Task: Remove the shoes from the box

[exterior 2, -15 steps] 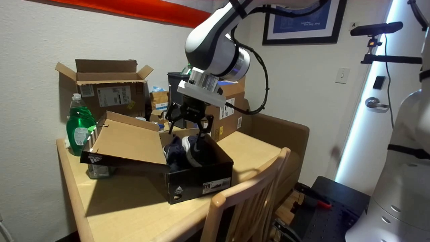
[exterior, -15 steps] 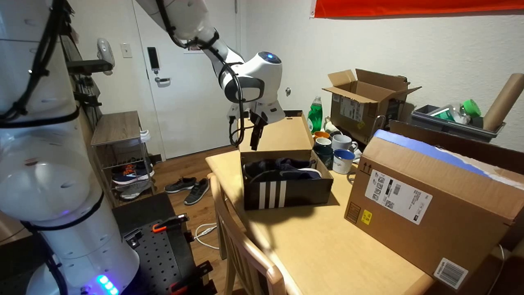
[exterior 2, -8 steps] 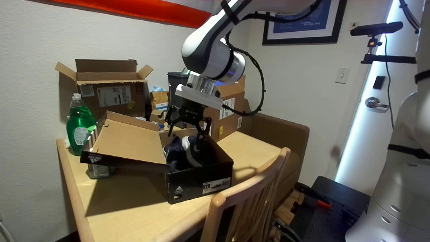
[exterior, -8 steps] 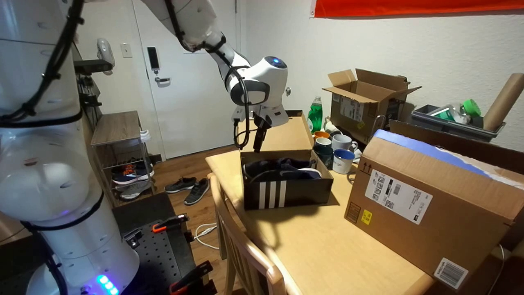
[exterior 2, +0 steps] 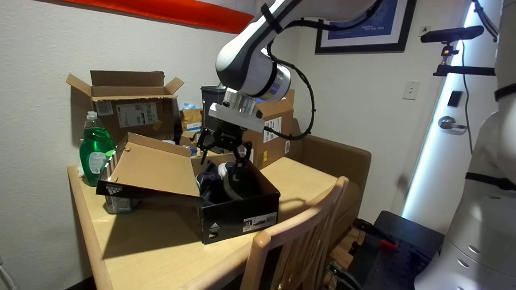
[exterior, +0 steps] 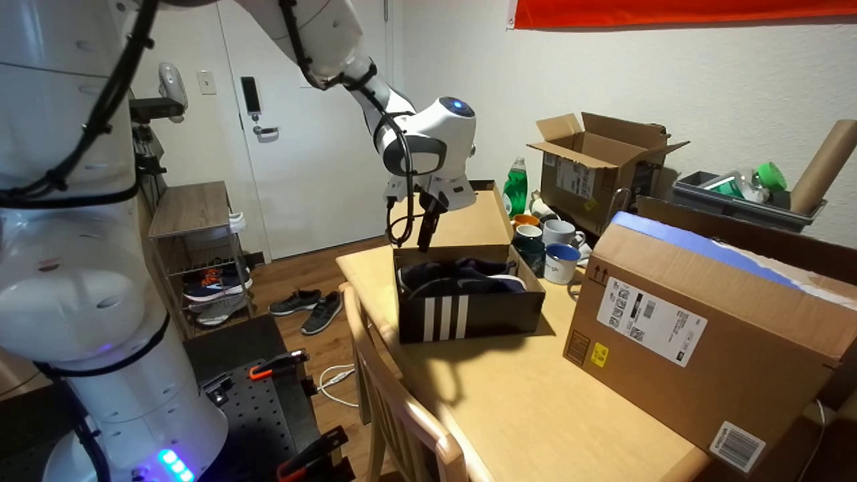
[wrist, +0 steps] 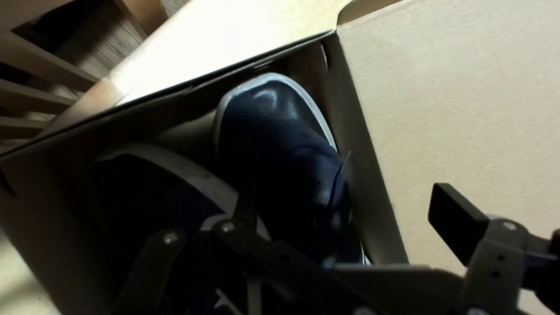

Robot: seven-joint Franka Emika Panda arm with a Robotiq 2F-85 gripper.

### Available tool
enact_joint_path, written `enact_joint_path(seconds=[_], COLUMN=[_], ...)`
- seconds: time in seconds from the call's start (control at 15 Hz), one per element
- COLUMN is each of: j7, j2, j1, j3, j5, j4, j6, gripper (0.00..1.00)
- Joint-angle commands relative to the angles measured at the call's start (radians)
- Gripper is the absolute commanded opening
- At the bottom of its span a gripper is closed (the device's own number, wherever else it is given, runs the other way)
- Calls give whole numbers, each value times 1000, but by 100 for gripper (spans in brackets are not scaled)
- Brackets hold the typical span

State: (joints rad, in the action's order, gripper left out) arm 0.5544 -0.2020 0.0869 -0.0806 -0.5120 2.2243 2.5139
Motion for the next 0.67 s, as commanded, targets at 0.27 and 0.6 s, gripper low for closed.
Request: enact_joint_path(seconds=[0.27,0.6], j7=[114,188], j2=[-31,-39], j1=[7,10], j3=[46,60], j5=[125,192], j4=[-55,-89], j6=[-105,-179], gripper=[100,100])
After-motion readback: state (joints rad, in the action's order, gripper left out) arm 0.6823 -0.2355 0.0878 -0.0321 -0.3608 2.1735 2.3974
